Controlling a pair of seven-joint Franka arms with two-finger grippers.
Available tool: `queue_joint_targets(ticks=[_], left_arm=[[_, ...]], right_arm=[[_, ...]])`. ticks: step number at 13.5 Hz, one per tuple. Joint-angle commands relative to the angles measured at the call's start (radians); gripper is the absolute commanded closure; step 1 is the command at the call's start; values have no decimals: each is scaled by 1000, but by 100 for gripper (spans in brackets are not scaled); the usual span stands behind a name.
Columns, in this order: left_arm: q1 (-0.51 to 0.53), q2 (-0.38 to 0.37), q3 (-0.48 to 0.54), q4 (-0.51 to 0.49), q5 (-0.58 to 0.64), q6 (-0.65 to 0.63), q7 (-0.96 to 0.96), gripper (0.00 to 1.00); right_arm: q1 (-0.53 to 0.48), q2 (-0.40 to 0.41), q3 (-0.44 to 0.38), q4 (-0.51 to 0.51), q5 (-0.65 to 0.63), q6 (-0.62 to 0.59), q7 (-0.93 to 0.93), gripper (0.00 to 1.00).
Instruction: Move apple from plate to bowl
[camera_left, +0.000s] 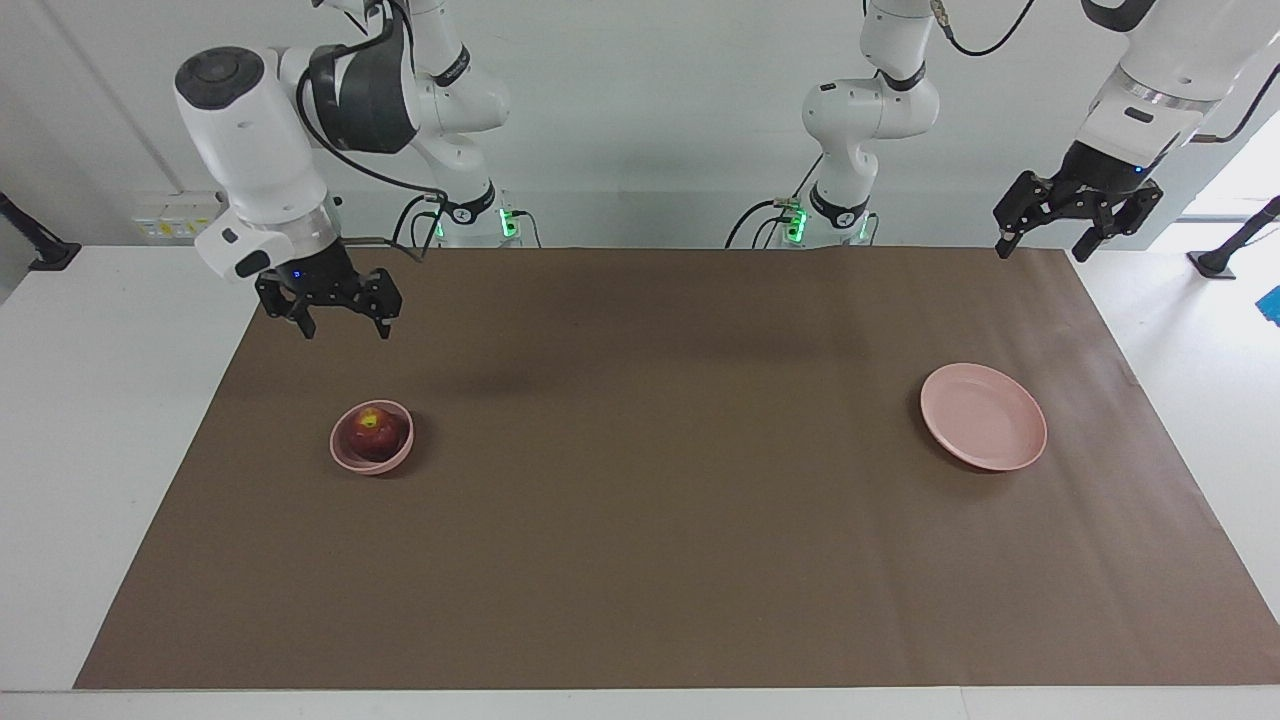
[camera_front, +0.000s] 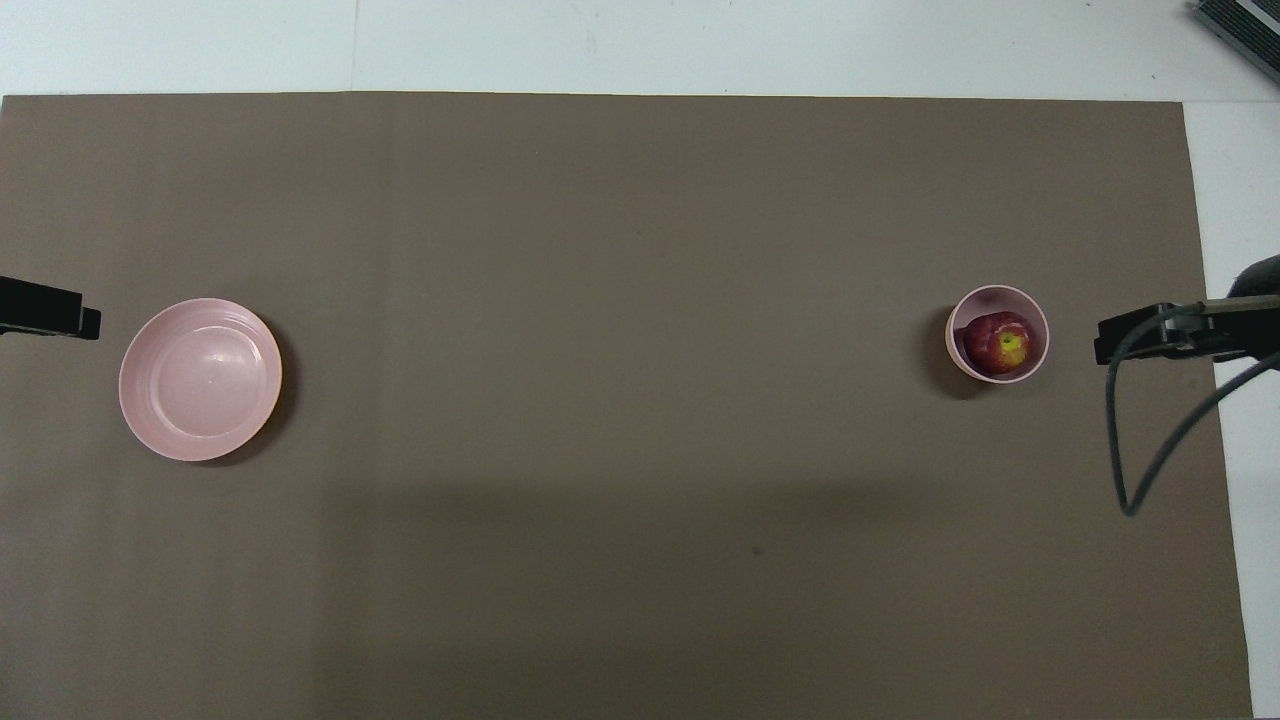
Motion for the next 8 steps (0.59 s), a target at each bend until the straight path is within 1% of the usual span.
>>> queue_joint_targets(ticks=[1, 4, 6, 8], left_arm=[[8, -7, -2, -2, -14, -12, -4, 0], [8, -7, -2, -2, -12, -12, -5, 0], [8, -7, -2, -2, -14, -13, -5, 0], [8, -7, -4, -2, -14, -12, -4, 0]], right_arm=[[-28, -49, -3, -89, 29, 59, -6, 0], [-28, -47, -2, -77, 31, 28, -21, 0], [-30, -35, 0, -51, 32, 28, -39, 0], [-28, -33, 1, -49, 32, 29, -43, 0]])
